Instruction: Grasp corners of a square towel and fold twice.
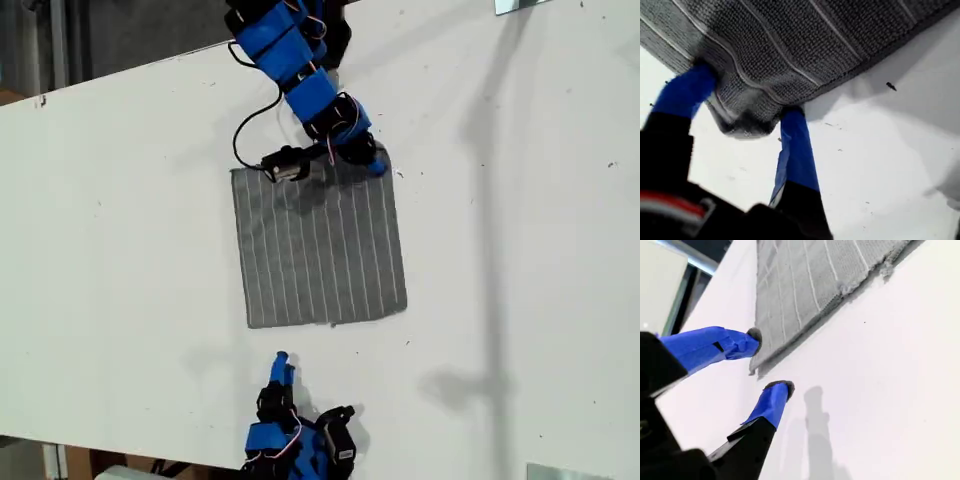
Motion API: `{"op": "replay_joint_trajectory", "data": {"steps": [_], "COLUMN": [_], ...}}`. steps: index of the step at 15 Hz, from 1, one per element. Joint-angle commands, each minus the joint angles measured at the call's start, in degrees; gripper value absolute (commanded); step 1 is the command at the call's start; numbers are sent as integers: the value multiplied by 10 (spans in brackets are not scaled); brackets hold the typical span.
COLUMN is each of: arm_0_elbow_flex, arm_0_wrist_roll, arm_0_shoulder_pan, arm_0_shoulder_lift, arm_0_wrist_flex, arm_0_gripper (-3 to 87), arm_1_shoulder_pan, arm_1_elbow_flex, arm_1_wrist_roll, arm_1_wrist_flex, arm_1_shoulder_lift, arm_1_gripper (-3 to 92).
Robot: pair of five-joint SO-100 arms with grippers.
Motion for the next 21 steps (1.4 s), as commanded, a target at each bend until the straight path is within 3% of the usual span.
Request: {"op": "replay_joint_trajectory", "data": {"steps": [1, 2, 4, 6, 7, 9, 10, 16, 17, 18, 20, 21], "arm_0_elbow_flex": [-14, -67, -334, -621, -693, -710, -741, -896, -957, -1026, -1266, -1328], "arm_0_wrist_roll": [-48, -84, -156, -129, -107, -71, -78, -145, -152, -153, -145, -105], "arm_0_shoulder_pan": [78, 142, 259, 338, 359, 371, 382, 420, 434, 446, 469, 475], "arm_0_shoulder_lift": [4, -38, -425, -785, -884, -1000, -1078, -1330, -1395, -1441, -1478, -1440], "arm_0_wrist_flex": [-10, -1, 59, 70, 38, -112, -146, -162, -149, -118, 91, 129], "arm_0_gripper": [151, 134, 142, 188, 216, 237, 244, 247, 49, -4, -4, -4], "arm_1_shoulder_pan": [11, 13, 29, 35, 30, 17, 11, -17, -19, -19, -25, -29], "arm_1_elbow_flex": [-135, -200, -265, -285, -291, -297, -301, -366, -370, -376, -454, -524], "arm_1_wrist_roll": [-30, -43, -69, -74, -71, -65, -62, -47, -45, -44, -40, -41], "arm_1_wrist_flex": [12, 50, 82, 101, 110, 116, 117, 166, 174, 181, 247, 308], "arm_1_shoulder_lift": [-101, -135, -171, -176, -175, -173, -171, -168, -167, -166, -167, -166], "arm_1_gripper": [-1, -1, -1, -1, -1, -1, -1, -1, -1, -1, -1, -1]}}
